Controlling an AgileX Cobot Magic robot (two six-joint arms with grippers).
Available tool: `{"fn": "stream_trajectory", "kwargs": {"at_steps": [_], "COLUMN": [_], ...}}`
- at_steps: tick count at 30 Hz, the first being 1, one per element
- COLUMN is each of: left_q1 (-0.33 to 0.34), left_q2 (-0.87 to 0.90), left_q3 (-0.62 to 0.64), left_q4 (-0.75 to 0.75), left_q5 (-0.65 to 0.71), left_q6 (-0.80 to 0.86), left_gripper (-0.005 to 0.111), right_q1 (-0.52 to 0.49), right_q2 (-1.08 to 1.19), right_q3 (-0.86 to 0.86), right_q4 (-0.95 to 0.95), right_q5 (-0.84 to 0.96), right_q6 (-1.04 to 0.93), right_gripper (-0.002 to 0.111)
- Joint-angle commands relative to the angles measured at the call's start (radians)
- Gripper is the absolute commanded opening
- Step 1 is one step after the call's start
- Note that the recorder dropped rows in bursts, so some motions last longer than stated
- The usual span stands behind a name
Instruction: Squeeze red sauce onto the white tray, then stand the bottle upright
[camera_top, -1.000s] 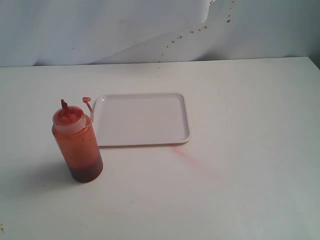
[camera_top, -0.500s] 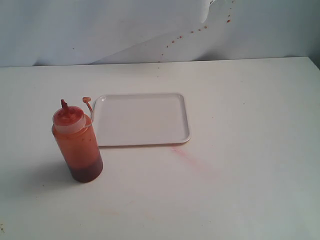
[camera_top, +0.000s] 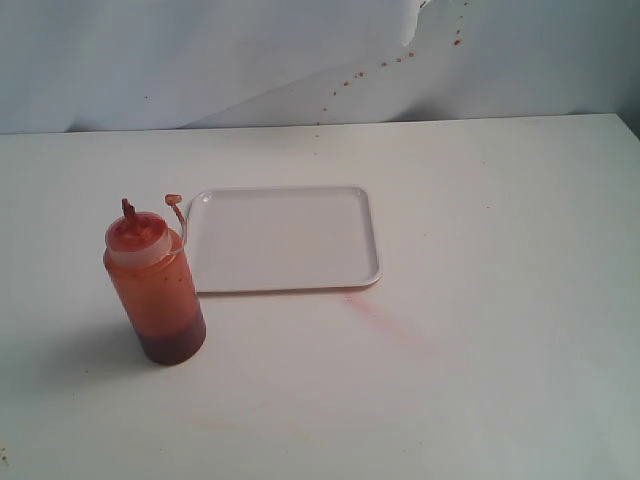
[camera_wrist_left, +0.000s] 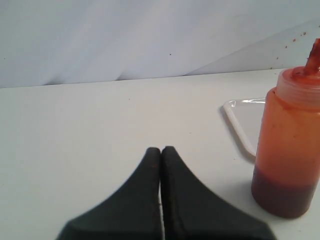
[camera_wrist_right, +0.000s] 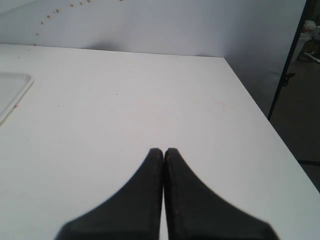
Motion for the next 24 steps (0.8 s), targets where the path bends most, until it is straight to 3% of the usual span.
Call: {"fn": "stream_trajectory", "kwargs": {"at_steps": [1,5,9,13,20,24], "left_q1": [-0.006,-0.006,-0.008,-0.008,-0.008,-0.008], "left_q2": [-0.003,-0.003,-0.003,-0.003,-0.003,-0.003], "left_q3": [0.004,0.004,0.004,0.004,0.004,0.004], "left_q4": [-0.007,-0.029,-0.309,-0.311,-0.311,-0.311], "left_q5": [-0.012,-0.108,-0.195,-0.367,-0.522,-0.762], "left_q6": [-0.004,-0.006,-0.053,-0.087,-0.271,-0.361], "left_gripper": [0.0,0.0,0.0,0.0,0.0,0.0], "right_q1": [-0.008,-0.008,-0.008,-0.008,-0.008,-0.008], "right_q2": [-0.004,-0.004,-0.004,-0.004,-0.004,-0.004], "right_q3": [0.004,0.004,0.004,0.004,0.004,0.004], "right_q4": [0.004,0.004,0.004,0.004,0.004,0.004], "right_q5": [-0.01,-0.01,-0.01,-0.01,-0.01,-0.01], "right_q6": [0.004,0.004,0.004,0.004,0.004,0.004], "right_gripper": [0.0,0.0,0.0,0.0,0.0,0.0]}}
